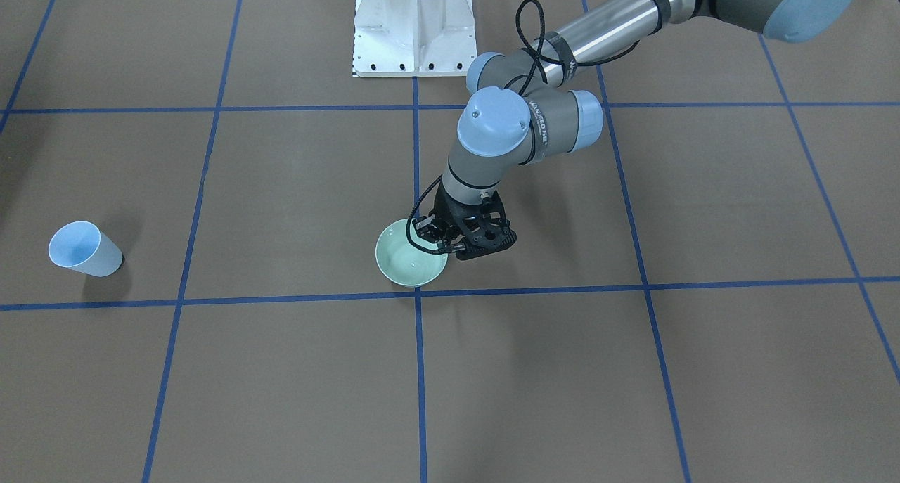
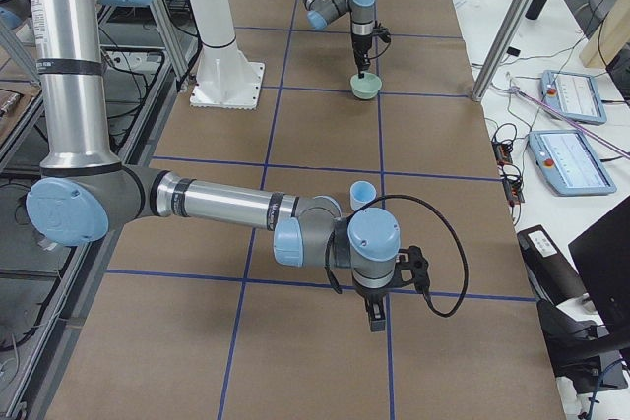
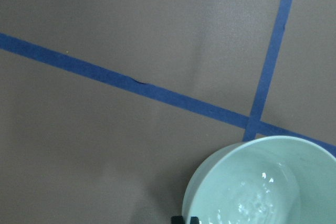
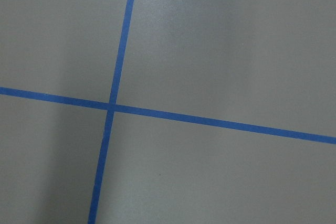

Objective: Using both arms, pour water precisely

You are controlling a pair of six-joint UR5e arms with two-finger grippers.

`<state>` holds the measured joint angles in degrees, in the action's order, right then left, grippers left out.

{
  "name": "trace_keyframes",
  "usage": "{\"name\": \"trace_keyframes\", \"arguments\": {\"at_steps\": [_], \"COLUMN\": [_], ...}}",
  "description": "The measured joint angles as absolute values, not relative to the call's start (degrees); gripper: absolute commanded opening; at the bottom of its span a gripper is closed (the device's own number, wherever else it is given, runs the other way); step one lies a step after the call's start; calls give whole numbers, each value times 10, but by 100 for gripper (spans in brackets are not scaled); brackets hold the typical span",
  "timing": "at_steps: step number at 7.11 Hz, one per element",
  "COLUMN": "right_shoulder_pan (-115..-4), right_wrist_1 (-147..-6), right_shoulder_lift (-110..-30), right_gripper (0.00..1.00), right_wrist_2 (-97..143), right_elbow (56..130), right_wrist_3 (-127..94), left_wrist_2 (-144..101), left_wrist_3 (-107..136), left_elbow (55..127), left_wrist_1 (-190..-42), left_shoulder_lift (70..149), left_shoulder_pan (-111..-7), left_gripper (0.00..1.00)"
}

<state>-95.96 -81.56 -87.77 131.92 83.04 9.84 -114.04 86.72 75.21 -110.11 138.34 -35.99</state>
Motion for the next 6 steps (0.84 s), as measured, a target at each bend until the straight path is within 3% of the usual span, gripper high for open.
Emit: {"name": "trace_keyframes", "arguments": {"at_steps": [2, 6], "right_shoulder_pan": [-960, -960], "right_wrist_1": [-816, -816], "right_shoulder_lift": [-878, -878], "right_gripper": [100, 100], "right_wrist_2": [1319, 1319], "right_elbow": [831, 832], "right_wrist_3": [98, 98], "left_wrist_2": [-1172, -1252], "left_wrist_3": [849, 665], "left_elbow": [808, 933], "left_wrist_1": [-1096, -1097], "left_shoulder_lift": [1341, 1148], "left_shoulder_pan": [-394, -501], "left_gripper": [0, 0]}}
